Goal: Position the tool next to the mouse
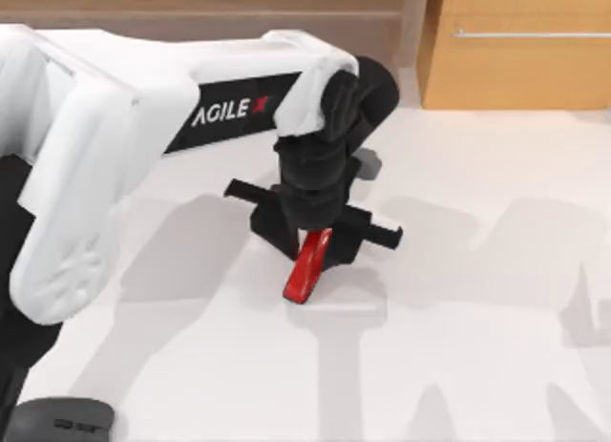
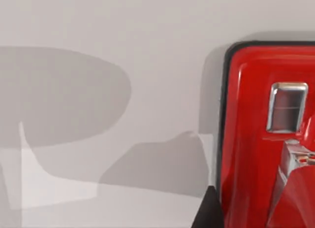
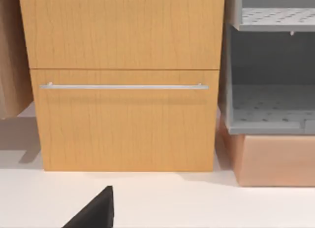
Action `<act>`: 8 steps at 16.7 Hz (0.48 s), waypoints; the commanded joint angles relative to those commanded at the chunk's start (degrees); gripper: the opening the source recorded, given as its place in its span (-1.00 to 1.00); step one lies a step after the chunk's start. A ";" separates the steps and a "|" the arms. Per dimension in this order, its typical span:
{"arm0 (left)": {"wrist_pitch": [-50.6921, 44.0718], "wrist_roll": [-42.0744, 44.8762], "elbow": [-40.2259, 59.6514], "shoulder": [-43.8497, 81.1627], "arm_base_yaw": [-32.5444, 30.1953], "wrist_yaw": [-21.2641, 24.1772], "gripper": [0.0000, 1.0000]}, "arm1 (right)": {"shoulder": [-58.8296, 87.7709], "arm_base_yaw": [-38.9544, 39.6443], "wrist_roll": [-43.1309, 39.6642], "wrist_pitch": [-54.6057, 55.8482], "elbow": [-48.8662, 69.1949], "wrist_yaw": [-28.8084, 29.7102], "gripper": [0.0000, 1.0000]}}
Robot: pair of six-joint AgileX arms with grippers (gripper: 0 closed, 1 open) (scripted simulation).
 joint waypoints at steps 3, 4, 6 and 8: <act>0.00 0.00 0.00 0.00 0.00 0.00 -1.00 | 0.00 0.00 0.00 0.00 0.00 0.00 1.00; 0.00 0.00 0.00 0.00 0.00 0.00 -1.00 | 0.00 0.00 0.00 0.00 0.00 0.00 1.00; 0.00 0.00 0.00 0.00 0.00 0.00 -1.00 | 0.00 0.00 0.00 0.00 0.00 0.00 1.00; 0.00 0.00 0.00 0.00 0.00 0.00 -1.00 | 0.00 0.00 0.00 0.00 0.00 0.00 1.00</act>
